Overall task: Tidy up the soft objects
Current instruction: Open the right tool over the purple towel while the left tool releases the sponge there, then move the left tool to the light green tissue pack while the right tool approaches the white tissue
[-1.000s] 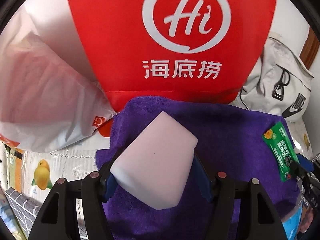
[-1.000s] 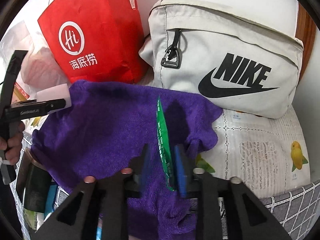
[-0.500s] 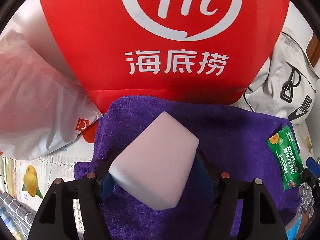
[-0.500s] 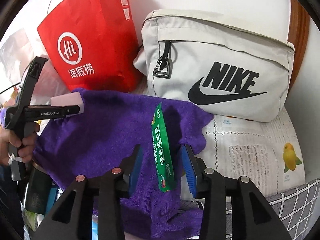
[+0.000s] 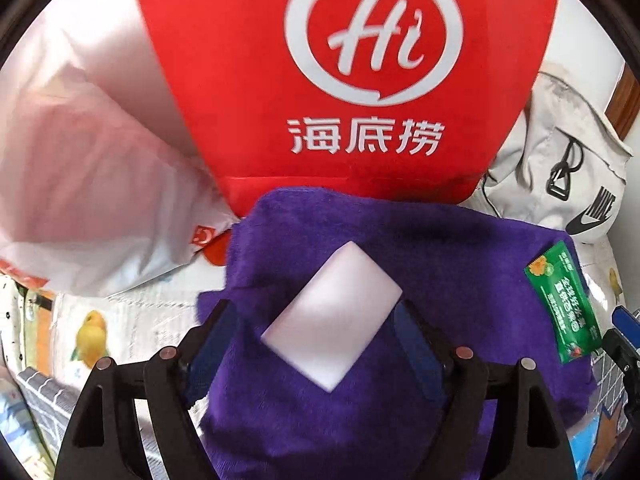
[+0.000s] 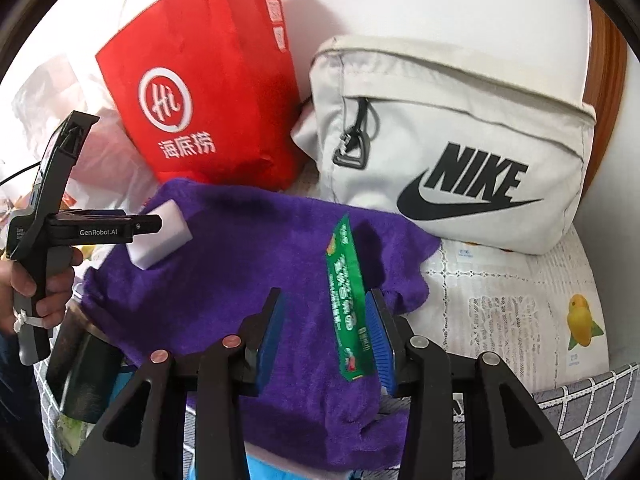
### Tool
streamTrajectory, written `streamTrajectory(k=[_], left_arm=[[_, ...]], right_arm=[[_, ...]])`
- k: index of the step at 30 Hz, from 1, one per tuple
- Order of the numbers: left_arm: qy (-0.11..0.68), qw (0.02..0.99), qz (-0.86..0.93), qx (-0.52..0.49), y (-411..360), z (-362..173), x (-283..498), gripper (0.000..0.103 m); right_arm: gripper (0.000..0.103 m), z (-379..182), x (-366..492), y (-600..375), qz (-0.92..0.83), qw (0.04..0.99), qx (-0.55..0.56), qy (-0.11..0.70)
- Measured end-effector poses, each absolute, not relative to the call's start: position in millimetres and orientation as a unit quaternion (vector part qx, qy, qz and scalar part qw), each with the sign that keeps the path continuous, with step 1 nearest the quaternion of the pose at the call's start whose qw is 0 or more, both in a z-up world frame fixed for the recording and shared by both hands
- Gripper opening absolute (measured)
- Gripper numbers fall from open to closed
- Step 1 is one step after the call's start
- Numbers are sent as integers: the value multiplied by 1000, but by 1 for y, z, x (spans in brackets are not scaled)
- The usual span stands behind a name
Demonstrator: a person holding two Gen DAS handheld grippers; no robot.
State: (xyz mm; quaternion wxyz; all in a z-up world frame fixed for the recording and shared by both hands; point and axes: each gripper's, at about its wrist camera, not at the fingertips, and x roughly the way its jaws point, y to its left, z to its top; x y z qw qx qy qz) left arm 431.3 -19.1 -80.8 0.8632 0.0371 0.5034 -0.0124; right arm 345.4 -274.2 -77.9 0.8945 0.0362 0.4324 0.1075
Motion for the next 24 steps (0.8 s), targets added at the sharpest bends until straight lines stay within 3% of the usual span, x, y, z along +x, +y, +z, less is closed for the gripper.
streamTrajectory(k=[13,24], left_arm=[[470,882,-35,4,-10,-33,320,80],[487,873,-2,-11,26,-62,235,80]], right_arm=[[49,-43,266,-264,116,903,28,413],[50,-40,185,-246,141,902,28,407]])
